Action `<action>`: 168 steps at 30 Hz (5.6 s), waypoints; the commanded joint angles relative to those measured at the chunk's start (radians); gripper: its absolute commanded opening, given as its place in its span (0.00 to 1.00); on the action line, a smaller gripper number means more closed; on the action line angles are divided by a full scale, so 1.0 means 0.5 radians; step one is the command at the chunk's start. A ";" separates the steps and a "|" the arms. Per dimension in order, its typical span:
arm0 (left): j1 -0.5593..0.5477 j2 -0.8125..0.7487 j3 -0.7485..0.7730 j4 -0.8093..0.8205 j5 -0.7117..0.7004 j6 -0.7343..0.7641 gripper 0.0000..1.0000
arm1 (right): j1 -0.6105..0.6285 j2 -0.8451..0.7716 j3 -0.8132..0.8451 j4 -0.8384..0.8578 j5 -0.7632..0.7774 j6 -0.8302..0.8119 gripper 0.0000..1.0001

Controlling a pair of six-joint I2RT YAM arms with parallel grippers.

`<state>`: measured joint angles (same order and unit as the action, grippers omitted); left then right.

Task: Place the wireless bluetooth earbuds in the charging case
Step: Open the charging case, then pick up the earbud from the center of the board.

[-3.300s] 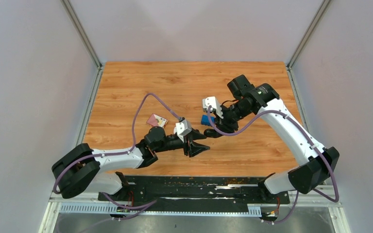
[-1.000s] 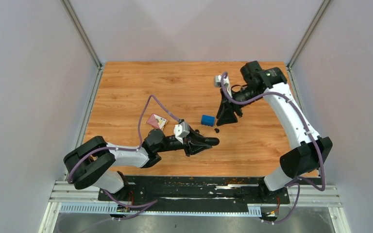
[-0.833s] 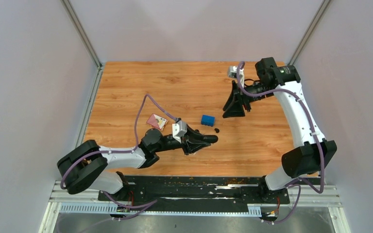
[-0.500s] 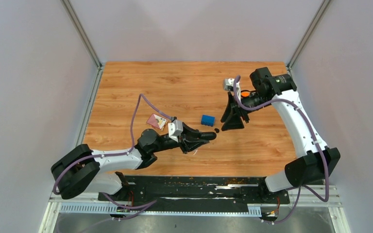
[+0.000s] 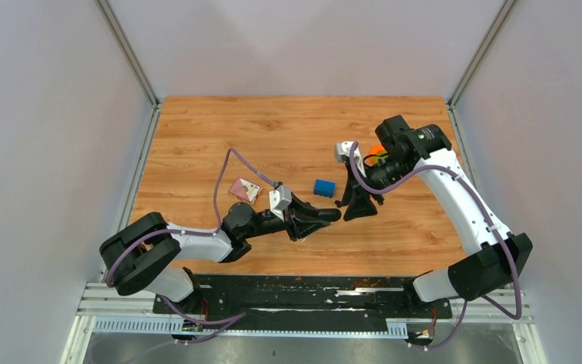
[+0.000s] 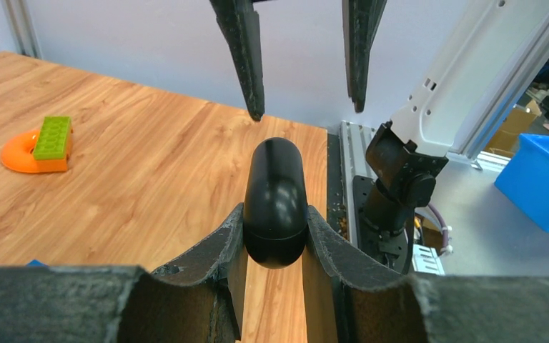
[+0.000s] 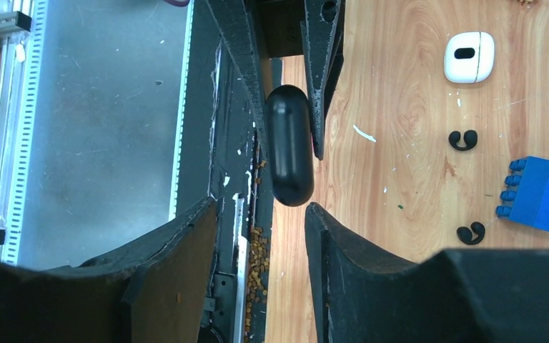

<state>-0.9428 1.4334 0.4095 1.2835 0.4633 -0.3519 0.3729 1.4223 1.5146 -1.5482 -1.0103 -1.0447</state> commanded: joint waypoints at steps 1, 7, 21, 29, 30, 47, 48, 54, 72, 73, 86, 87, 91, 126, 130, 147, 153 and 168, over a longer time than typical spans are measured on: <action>-0.004 0.028 0.093 0.187 0.025 -0.052 0.00 | 0.072 0.033 -0.004 0.105 0.044 0.008 0.50; -0.003 0.046 0.114 0.190 0.058 -0.091 0.00 | 0.135 0.062 -0.029 0.197 0.075 0.072 0.49; -0.004 0.086 0.145 0.222 0.046 -0.178 0.00 | 0.208 0.086 -0.046 0.207 0.115 0.088 0.33; -0.001 0.091 0.147 0.200 0.043 -0.189 0.02 | 0.224 0.090 -0.019 0.211 0.135 0.086 0.17; -0.002 0.086 0.146 0.185 0.041 -0.186 0.06 | 0.222 0.091 -0.009 0.207 0.140 0.084 0.14; -0.002 0.032 0.141 -0.032 -0.006 -0.093 0.43 | 0.222 0.104 0.059 0.194 0.217 0.058 0.06; -0.004 0.039 0.141 -0.010 0.003 -0.098 0.41 | 0.223 0.104 0.057 0.193 0.219 0.058 0.06; -0.004 0.070 0.144 0.059 0.032 -0.147 0.43 | 0.224 0.096 0.031 0.219 0.239 0.078 0.06; -0.004 0.135 0.163 0.059 0.121 -0.096 0.00 | 0.221 0.105 0.058 0.223 0.247 0.112 0.29; -0.004 0.140 0.162 0.065 0.134 -0.079 0.00 | 0.223 0.110 0.060 0.228 0.241 0.123 0.32; -0.007 0.026 0.079 -0.008 0.172 0.087 0.00 | 0.195 0.220 0.208 0.256 0.215 0.237 0.38; -0.007 0.025 0.070 -0.008 0.169 0.090 0.00 | 0.191 0.224 0.214 0.253 0.214 0.237 0.38; -0.007 0.034 0.059 0.024 0.161 0.080 0.00 | 0.182 0.229 0.220 0.255 0.211 0.240 0.38; 0.176 -0.798 -0.174 -0.713 -0.066 0.203 0.00 | -0.120 0.480 -0.246 1.292 0.852 1.270 0.21; 0.181 -0.839 -0.213 -0.710 -0.081 0.213 0.00 | -0.102 0.738 -0.178 1.282 0.988 1.318 0.20; 0.189 -0.802 -0.179 -0.671 -0.020 0.176 0.00 | -0.052 1.126 -0.032 1.235 1.238 1.360 0.23; 0.189 -0.794 -0.175 -0.680 -0.019 0.179 0.00 | -0.034 1.125 -0.033 1.212 1.245 1.348 0.24; 0.189 -0.770 -0.162 -0.683 -0.015 0.176 0.00 | -0.025 1.148 -0.072 1.159 1.226 1.337 0.25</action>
<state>-0.8528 1.0409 0.3000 0.9142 0.4469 -0.2745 0.3531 1.9930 1.4815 -0.9604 -0.3969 -0.3824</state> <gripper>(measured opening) 0.369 0.247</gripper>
